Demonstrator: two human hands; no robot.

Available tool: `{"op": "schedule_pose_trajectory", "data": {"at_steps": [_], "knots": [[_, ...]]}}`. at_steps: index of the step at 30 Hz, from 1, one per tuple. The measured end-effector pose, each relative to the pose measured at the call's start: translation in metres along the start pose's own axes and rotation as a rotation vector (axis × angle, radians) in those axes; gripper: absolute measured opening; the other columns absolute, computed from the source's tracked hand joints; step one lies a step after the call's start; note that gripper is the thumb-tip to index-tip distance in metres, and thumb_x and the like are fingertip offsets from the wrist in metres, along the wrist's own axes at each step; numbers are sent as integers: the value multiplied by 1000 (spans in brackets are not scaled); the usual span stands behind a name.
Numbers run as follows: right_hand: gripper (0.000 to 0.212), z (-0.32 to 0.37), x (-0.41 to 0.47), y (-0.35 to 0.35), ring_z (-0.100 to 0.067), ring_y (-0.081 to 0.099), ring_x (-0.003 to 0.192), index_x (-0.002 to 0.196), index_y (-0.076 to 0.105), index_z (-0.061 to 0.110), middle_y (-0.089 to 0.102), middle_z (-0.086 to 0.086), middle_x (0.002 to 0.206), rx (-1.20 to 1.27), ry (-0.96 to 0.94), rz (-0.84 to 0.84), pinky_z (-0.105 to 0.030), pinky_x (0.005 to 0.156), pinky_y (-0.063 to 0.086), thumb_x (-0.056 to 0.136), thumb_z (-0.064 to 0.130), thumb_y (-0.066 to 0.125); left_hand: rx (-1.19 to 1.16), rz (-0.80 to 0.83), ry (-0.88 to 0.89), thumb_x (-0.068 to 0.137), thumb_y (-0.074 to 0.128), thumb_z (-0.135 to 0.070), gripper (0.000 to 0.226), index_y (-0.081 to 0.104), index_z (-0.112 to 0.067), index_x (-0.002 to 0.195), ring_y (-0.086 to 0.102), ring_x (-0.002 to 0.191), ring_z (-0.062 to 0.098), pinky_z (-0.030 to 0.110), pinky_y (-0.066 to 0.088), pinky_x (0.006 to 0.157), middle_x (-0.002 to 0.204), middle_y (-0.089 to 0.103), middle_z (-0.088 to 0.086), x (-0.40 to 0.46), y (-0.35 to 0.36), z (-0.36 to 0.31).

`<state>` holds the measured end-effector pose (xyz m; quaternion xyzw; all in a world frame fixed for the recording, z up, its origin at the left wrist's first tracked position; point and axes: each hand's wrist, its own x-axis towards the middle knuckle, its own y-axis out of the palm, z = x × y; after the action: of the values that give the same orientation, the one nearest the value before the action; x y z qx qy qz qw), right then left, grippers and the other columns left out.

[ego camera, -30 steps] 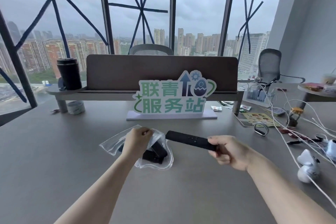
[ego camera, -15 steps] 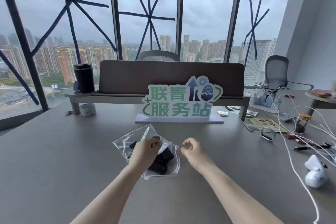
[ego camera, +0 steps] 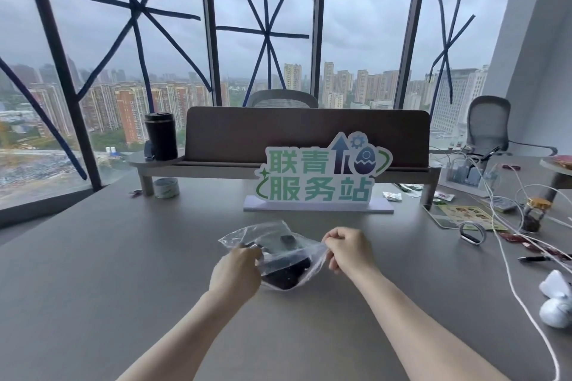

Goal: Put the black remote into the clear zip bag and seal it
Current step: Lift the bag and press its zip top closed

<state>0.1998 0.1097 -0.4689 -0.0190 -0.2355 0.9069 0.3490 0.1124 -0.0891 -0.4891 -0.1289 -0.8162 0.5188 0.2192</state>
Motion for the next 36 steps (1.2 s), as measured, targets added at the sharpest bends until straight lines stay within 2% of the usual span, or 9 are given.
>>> {"op": "schedule_pose_trajectory", "data": {"at_steps": [6, 9, 12, 17, 21, 24, 30, 33, 36], "knots": [[19, 85, 8, -45, -14, 61, 40, 84, 75, 4, 69, -10, 57, 486, -112, -110, -24, 41, 54, 87, -4, 57, -746, -195, -85, 78, 55, 4, 17, 69, -6, 84, 57, 41, 16, 38, 61, 57, 62, 62, 8, 47, -98, -25], [16, 118, 10, -67, -16, 66, 43, 89, 74, 0, 70, -11, 58, 526, -180, -109, -24, 42, 56, 88, -4, 59, -879, -261, -6, 77, 68, 2, 7, 70, -5, 77, 52, 44, 13, 23, 57, 49, 64, 61, 9, 55, -142, -41], [14, 130, 8, -81, -13, 65, 41, 90, 72, -5, 69, -16, 65, 464, -194, -66, -24, 43, 57, 91, -4, 58, -992, -181, 13, 76, 72, -2, 6, 73, -8, 75, 55, 55, 15, 19, 58, 59, 66, 64, 5, 56, -157, -45], [16, 121, 6, -92, -17, 56, 37, 79, 74, 0, 64, -5, 56, 195, -190, -111, -25, 40, 49, 88, 4, 61, -1069, -68, 35, 72, 78, -10, 10, 77, -13, 81, 64, 74, 14, 26, 54, 78, 78, 73, 6, 48, -139, -38], [18, 119, 4, -98, -7, 44, 35, 66, 75, 9, 56, 9, 44, 103, -201, -148, -25, 47, 37, 81, 9, 66, -939, -128, 108, 72, 75, 0, 19, 74, -14, 85, 63, 67, 9, 10, 50, 60, 76, 73, -1, 41, -124, -37], [16, 124, 1, -102, -4, 62, 57, 67, 77, 11, 72, 4, 65, 50, -212, -140, -32, 63, 48, 80, 12, 68, -881, -253, 62, 77, 72, -4, 12, 73, -14, 71, 55, 47, 4, 13, 48, 43, 51, 66, -11, 39, -119, -39], [18, 130, -15, -109, -22, 62, 95, 75, 72, 23, 68, 4, 95, -458, -340, -305, -33, 76, 46, 83, 27, 57, -964, -269, 91, 79, 71, -11, 7, 72, -11, 72, 53, 53, 8, 15, 43, 40, 65, 61, 3, 32, -128, -59], [33, 144, -28, -94, -15, 50, 114, 112, 70, 31, 62, 10, 117, -489, -568, -90, -40, 99, 41, 84, 48, 62, -955, -219, 133, 79, 70, -9, 8, 70, -10, 71, 52, 46, 6, 16, 42, 39, 61, 60, -1, 28, -130, -80], [36, 155, -31, -74, -13, 59, 106, 107, 73, 27, 71, 10, 110, -492, -643, 3, -38, 93, 47, 82, 52, 67, -906, -186, 180, 78, 71, -11, 8, 72, -13, 70, 54, 48, 12, 21, 41, 39, 58, 61, -7, 27, -130, -93]]}}
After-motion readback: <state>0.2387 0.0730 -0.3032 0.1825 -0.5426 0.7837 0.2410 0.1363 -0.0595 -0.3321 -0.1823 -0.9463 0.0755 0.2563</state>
